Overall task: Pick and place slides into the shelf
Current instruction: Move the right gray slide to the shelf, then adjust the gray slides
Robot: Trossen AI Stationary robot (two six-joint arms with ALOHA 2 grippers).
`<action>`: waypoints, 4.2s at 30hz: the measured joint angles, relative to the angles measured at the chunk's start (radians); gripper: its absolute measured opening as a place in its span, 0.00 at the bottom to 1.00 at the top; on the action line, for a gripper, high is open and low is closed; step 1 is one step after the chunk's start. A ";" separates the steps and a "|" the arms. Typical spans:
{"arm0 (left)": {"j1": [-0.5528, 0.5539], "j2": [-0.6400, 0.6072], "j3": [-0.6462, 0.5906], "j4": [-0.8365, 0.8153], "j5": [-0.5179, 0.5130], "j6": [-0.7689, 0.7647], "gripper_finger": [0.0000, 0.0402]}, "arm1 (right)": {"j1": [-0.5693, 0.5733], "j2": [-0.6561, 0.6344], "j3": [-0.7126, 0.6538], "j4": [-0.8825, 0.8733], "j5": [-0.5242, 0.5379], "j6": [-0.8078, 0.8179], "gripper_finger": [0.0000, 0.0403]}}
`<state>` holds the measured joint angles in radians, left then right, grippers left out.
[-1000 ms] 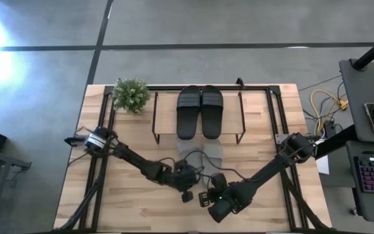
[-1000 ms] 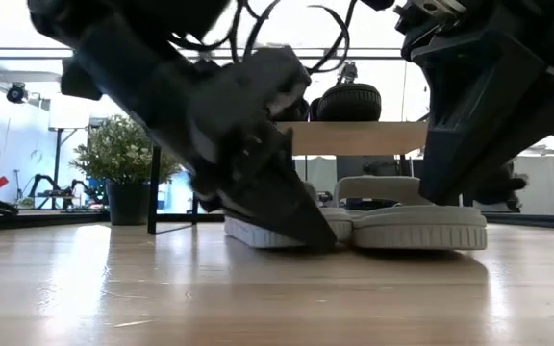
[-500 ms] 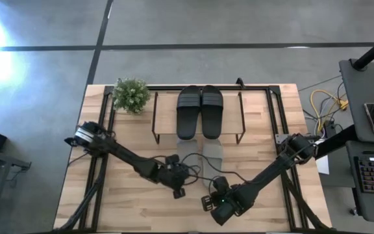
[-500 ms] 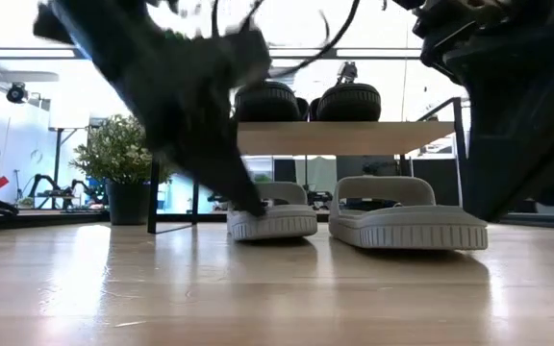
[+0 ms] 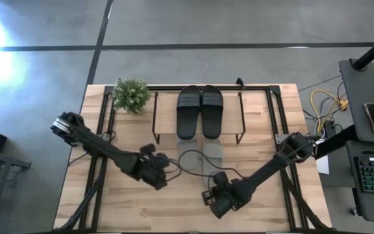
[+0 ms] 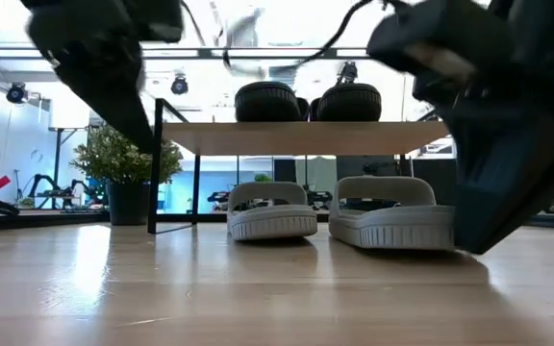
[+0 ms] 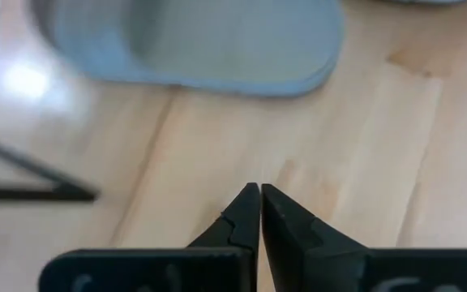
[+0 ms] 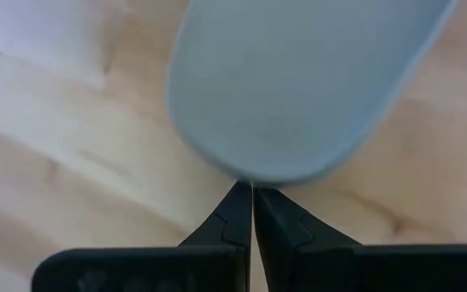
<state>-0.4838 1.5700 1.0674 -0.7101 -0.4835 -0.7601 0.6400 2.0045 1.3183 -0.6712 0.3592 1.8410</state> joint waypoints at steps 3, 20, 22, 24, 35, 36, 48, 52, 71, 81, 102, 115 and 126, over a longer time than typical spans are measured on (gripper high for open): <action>-0.016 -0.053 -0.012 -0.020 -0.030 -0.042 0.00 | -0.026 0.000 -0.023 -0.005 0.004 -0.032 0.02; -0.040 -0.070 -0.060 -0.033 -0.066 -0.168 0.00 | -0.144 0.000 0.047 -0.253 0.281 -0.152 0.02; -0.043 -0.060 -0.061 -0.031 -0.065 -0.227 0.00 | -0.113 -0.001 0.090 -0.306 0.373 -0.130 0.02; -0.047 -0.051 -0.061 -0.030 -0.067 -0.295 0.00 | -0.083 -0.004 0.138 -0.357 0.421 -0.126 0.02; -0.004 -0.008 -0.216 0.388 -0.052 -0.594 0.00 | 0.111 -0.005 0.338 -0.461 0.429 -0.054 0.02; 0.001 -0.008 -0.256 0.506 -0.040 -0.625 0.00 | 0.129 -0.005 0.350 -0.482 0.434 -0.019 0.02; 0.007 -0.018 -0.507 0.900 -0.163 -1.087 0.00 | 0.262 0.007 0.372 -0.761 0.403 0.418 0.02; 0.069 -0.004 -0.492 0.912 -0.228 -1.101 0.00 | 0.256 0.008 0.359 -0.761 0.397 0.418 0.02; 0.246 0.155 -0.389 0.917 -0.178 -1.050 0.00 | 0.223 0.008 0.353 -0.760 0.507 0.411 0.02; 0.249 0.264 -0.235 0.944 -0.188 -0.920 0.00 | 0.223 0.008 0.351 -0.753 0.507 0.411 0.02; -0.147 -0.319 -0.285 0.427 -0.290 -0.669 0.00 | -0.033 -0.137 -0.094 -0.341 0.039 0.264 0.02; -0.244 -0.301 -0.281 0.342 -0.312 -0.782 0.00 | -0.230 -0.252 -0.331 -0.241 0.043 0.121 0.02; -0.245 -0.301 -0.283 0.341 -0.303 -0.779 0.00 | -0.333 -0.248 -0.366 -0.124 0.094 -0.046 0.02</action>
<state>-0.7288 1.2694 0.7849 -0.3687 -0.7864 -1.5394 0.3073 1.7565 0.9521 -0.7955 0.4534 1.7946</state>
